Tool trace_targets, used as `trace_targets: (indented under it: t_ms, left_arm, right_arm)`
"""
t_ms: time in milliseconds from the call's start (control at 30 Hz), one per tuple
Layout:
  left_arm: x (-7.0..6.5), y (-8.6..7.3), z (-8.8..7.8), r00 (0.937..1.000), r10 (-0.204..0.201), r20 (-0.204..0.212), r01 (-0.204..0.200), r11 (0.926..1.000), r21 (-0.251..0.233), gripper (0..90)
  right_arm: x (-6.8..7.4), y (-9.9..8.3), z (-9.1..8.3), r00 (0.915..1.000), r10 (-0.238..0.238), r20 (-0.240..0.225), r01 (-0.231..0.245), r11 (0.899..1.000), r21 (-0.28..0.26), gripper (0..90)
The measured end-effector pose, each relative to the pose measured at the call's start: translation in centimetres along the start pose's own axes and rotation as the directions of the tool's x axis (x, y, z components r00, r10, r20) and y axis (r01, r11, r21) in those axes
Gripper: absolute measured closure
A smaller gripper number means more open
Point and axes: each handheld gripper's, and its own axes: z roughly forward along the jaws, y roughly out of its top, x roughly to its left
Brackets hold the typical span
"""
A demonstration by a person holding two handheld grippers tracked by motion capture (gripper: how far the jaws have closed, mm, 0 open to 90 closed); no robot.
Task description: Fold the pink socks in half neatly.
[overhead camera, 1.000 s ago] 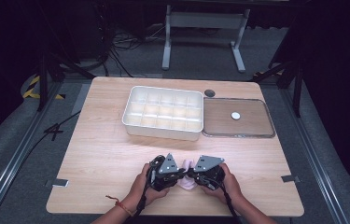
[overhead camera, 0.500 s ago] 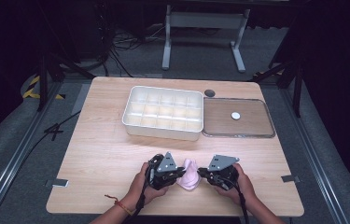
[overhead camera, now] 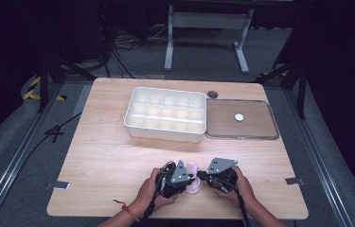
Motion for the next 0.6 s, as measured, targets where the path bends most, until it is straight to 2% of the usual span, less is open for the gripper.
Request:
trace_targets:
  t_ms: [33,133,167,300,400,467,533,600]
  left_arm:
    - [0.0,-0.1,0.1,0.9999,-0.012,0.005,0.012,0.9999,0.004,83.0]
    - [-0.1,-0.1,0.3,1.0,-0.007,-0.005,0.007,0.9999,0.013,82.5]
    - [-0.1,-0.1,0.4,0.9999,0.008,-0.009,-0.008,0.9998,0.017,82.3]
    - [-0.4,0.1,0.6,0.9997,0.019,-0.015,-0.018,0.9994,0.031,81.7]
    - [-0.5,0.0,0.8,0.9996,0.019,-0.022,-0.018,0.9994,0.03,82.0]
    - [-0.6,0.1,0.8,0.9994,0.023,-0.028,-0.022,0.9988,0.043,82.0]
    - [-0.6,0.1,0.9,0.9992,0.03,-0.029,-0.029,0.999,0.035,81.6]
    - [-0.6,0.1,0.9,0.9993,0.028,-0.024,-0.027,0.999,0.035,81.5]
  right_arm:
    - [-0.1,0.0,0.0,1.0,0.006,-0.004,-0.006,1.0,-0.002,86.8]
    - [-0.6,-0.1,-0.3,0.9998,0.015,-0.012,-0.015,1.0,-0.008,86.4]
    - [-0.8,0.0,-0.5,0.9997,0.022,-0.009,-0.022,1.0,-0.018,86.6]
    - [-1.2,0.5,-1.8,0.9991,0.042,0.01,-0.042,0.996,-0.08,86.5]
    - [-1.0,1.3,-2.7,0.9985,0.054,-0.008,-0.054,0.988,-0.144,86.4]
    - [-0.6,1.9,-3.0,0.999,0.044,-0.012,-0.046,0.984,-0.172,86.2]
    - [-0.2,2.3,-2.4,0.9999,0.013,-0.003,-0.013,0.987,-0.158,85.6]
    - [-0.1,2.4,-1.7,0.9999,0.013,-0.006,-0.014,0.99,-0.138,84.8]
